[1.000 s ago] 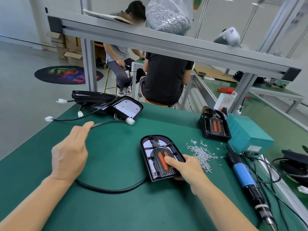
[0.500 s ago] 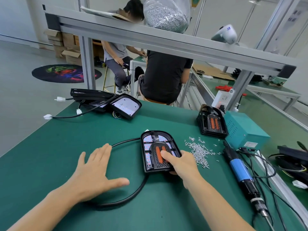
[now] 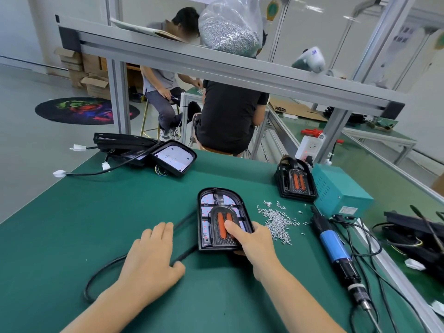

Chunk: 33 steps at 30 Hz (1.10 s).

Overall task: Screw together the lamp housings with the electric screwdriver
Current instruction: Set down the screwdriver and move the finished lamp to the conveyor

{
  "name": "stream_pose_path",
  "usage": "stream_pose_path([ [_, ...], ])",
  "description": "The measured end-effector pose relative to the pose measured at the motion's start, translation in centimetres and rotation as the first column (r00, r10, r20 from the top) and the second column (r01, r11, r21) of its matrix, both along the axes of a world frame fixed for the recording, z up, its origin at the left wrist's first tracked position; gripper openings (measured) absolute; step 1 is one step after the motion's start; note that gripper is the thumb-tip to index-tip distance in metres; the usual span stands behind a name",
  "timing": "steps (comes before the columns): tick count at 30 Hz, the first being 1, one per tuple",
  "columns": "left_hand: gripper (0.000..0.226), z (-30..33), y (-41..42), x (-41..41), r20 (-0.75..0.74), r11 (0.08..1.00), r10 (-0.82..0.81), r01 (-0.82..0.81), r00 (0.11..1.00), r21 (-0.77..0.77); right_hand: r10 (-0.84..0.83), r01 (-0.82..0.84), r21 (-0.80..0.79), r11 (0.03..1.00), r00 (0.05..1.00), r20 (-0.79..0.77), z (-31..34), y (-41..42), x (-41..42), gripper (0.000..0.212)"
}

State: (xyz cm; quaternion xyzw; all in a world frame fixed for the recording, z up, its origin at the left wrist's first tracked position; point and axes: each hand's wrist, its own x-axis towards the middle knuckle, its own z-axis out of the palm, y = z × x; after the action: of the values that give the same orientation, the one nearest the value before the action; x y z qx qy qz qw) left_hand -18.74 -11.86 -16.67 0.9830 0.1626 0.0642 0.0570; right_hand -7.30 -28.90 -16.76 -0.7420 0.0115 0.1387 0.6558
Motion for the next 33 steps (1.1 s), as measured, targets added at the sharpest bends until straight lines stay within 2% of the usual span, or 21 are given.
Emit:
stream_pose_path([
  [2,0.060,-0.1,0.1,0.2,0.040,0.997,-0.048,0.046,0.998,0.060,0.005,-0.009,0.115,0.993,0.999,0.034,-0.2,-0.2,-0.8,0.026],
  [4,0.025,0.3,0.0,0.1,0.119,0.994,-0.085,0.076,0.989,0.081,0.010,-0.023,0.205,0.979,0.998,0.066,-0.2,-0.3,-1.6,0.026],
  [6,0.003,0.7,0.2,0.3,0.046,0.999,0.023,-0.022,0.999,-0.024,0.002,-0.025,0.257,0.966,0.996,0.091,0.2,-0.3,-2.0,0.025],
  [8,0.011,0.7,0.8,1.0,0.061,0.965,0.113,-0.095,0.992,-0.243,-0.016,-0.013,0.308,0.951,0.995,0.094,0.8,-0.4,-2.2,0.026],
  [9,0.015,0.7,1.2,1.5,0.125,0.887,0.138,-0.067,0.982,-0.456,-0.025,-0.007,0.335,0.942,0.996,0.091,1.2,-0.5,-2.2,0.027],
  [10,0.019,1.3,1.4,1.9,0.176,0.734,0.172,-0.006,0.969,-0.680,-0.031,-0.003,0.359,0.933,0.996,0.088,1.5,-0.6,-2.2,0.028],
  [11,0.023,1.8,1.6,2.3,0.208,0.538,0.219,0.060,0.953,-0.841,-0.035,-0.001,0.380,0.925,0.996,0.087,1.9,-0.6,-2.2,0.030],
  [12,0.022,2.4,1.6,2.8,0.229,0.375,0.271,0.117,0.935,-0.920,-0.036,-0.002,0.395,0.919,0.995,0.088,2.2,-0.7,-2.2,0.031],
  [13,0.020,2.8,1.4,3.2,0.230,0.257,0.319,0.150,0.920,-0.955,-0.032,-0.008,0.401,0.916,0.995,0.093,2.5,-0.8,-2.1,0.031],
  [15,0.017,4.0,0.7,3.9,0.235,0.133,0.354,0.201,0.905,-0.971,-0.027,-0.020,0.399,0.917,0.994,0.110,2.9,-0.9,-2.1,0.031],
  [17,0.018,5.0,-0.6,4.6,0.257,0.083,0.352,0.243,0.900,-0.966,-0.033,-0.022,0.388,0.921,0.990,0.134,3.1,-1.0,-2.1,0.030],
  [20,0.035,6.5,-3.5,5.2,0.257,0.006,0.365,0.274,0.895,-0.962,-0.037,-0.027,0.378,0.925,0.986,0.162,3.3,-1.5,-2.1,0.031],
  [22,0.030,7.2,-5.3,5.3,0.311,-0.005,0.345,0.333,0.886,-0.943,-0.057,-0.016,0.381,0.924,0.982,0.181,3.6,-2.1,-2.2,0.036],
  [24,0.009,7.3,-6.4,5.8,0.405,0.095,0.315,0.396,0.858,-0.913,-0.080,-0.003,0.385,0.923,0.976,0.201,3.9,-3.0,-2.3,0.037],
  [25,0.008,7.2,-6.8,6.1,0.437,0.134,0.295,0.416,0.850,-0.899,-0.094,0.009,0.388,0.922,0.975,0.202,4.1,-3.5,-2.4,0.036],
  [30,0.025,8.3,-9.3,8.1,0.501,0.253,0.175,0.453,0.848,-0.855,-0.224,0.134,0.357,0.925,0.949,0.224,5.5,-6.6,-2.2,0.036],
  [33,0.025,9.6,-11.5,9.5,0.523,0.224,0.079,0.496,0.849,-0.839,-0.291,0.203,0.318,0.926,0.921,0.260,7.0,-9.2,-1.8,0.043],
])
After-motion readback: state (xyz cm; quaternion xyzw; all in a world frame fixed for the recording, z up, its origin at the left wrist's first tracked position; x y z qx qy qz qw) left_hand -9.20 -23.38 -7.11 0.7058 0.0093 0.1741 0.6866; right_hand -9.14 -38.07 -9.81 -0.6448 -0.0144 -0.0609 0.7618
